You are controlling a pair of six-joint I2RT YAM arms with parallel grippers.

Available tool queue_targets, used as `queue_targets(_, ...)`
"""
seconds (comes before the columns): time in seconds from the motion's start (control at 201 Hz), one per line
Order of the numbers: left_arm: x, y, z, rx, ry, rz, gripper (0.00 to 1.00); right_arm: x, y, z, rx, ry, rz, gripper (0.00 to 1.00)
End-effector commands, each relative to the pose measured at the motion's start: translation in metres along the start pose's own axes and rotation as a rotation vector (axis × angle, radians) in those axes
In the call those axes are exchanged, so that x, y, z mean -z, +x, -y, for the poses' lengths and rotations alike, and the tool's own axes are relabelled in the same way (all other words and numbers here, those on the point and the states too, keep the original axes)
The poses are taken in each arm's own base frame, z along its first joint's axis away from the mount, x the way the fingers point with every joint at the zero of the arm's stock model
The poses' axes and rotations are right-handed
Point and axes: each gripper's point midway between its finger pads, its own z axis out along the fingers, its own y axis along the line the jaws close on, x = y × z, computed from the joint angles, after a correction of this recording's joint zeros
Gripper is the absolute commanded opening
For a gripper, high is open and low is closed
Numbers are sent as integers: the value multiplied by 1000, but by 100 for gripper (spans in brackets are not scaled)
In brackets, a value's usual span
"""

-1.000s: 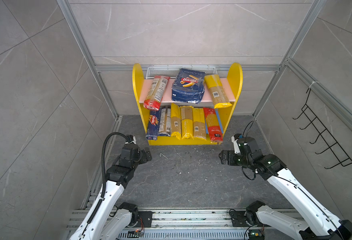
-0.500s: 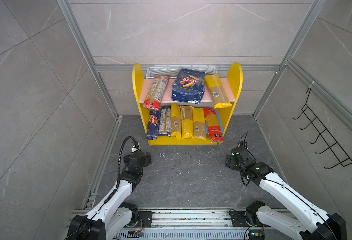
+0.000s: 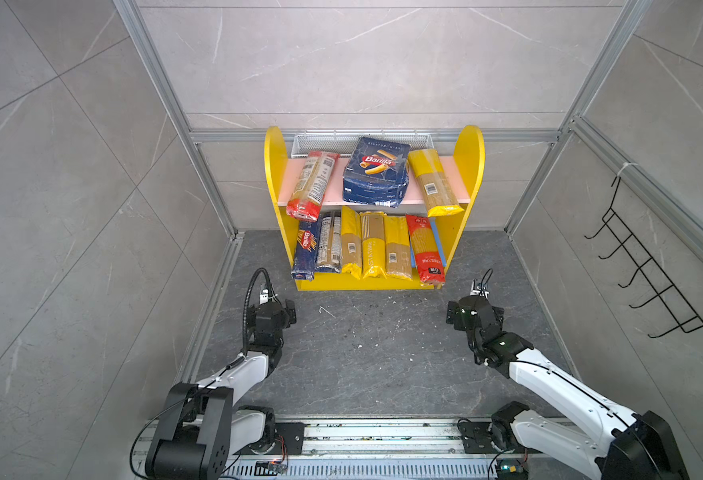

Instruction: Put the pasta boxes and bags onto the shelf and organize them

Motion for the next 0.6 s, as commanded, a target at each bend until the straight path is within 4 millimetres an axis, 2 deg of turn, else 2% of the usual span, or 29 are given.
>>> queue_targets(0.0, -5, -24, 0, 9, -6, 95, 100, -8, -26, 3, 30, 36, 134, 100)
queue_targets(0.134, -12, -20, -20, 44, -86, 112, 100, -21, -31, 6, 8, 19, 220, 99)
queue_targets(0.339, -12, -17, -28, 50, -126, 202, 100, -47, -16, 10, 35, 62, 248, 99)
queue_targets(0.423, -20, -14, -15, 12, -67, 171, 100, -53, -10, 13, 24, 77, 278, 100)
queue_targets(0.498, -20, -14, -15, 13, -63, 171, 100, -61, 1, 13, 23, 87, 295, 100)
queue_targets(0.598, -18, -13, -11, 8, -39, 180, 100, -61, 2, 2, 59, 33, 322, 100)
